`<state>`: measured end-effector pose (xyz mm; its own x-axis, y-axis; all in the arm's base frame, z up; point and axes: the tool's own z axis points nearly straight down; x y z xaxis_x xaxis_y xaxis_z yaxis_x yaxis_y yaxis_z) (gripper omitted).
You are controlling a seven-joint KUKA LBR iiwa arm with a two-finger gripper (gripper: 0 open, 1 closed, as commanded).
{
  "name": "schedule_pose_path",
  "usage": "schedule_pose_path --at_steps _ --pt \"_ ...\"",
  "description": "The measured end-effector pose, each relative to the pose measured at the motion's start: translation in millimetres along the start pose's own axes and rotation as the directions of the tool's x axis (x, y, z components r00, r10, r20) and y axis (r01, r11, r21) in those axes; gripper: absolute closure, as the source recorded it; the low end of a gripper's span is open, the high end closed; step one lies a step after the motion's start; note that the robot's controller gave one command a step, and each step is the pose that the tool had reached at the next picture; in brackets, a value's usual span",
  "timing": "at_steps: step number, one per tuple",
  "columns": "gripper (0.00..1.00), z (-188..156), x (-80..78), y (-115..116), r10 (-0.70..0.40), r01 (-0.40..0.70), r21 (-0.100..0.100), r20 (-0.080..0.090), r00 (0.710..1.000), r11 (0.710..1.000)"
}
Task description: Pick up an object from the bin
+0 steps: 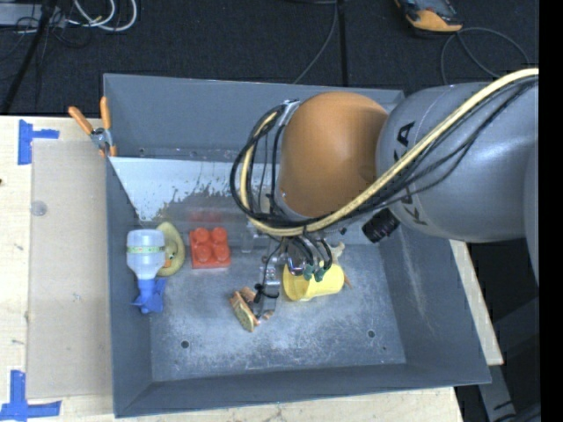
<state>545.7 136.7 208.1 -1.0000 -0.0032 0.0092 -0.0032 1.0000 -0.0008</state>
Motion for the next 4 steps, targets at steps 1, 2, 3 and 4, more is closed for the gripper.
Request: schedule_pose_path --at_steps 1,2,3,4 --pt "0.00 -4.6 -1.3 -0.7 0.003 -0.003 -0.001 0.008 1.000 1.000" --pt "0.00 3.1 0.6 -2.6 -0.034 0.034 -0.001 0.012 0.999 0.999" --pt "0.00 54.2 7.4 -16.4 -0.148 0.148 0.000 0.012 0.989 0.989" --pt "0.00 104.9 0.4 -26.9 -0.272 0.272 0.002 0.012 0.962 0.962"
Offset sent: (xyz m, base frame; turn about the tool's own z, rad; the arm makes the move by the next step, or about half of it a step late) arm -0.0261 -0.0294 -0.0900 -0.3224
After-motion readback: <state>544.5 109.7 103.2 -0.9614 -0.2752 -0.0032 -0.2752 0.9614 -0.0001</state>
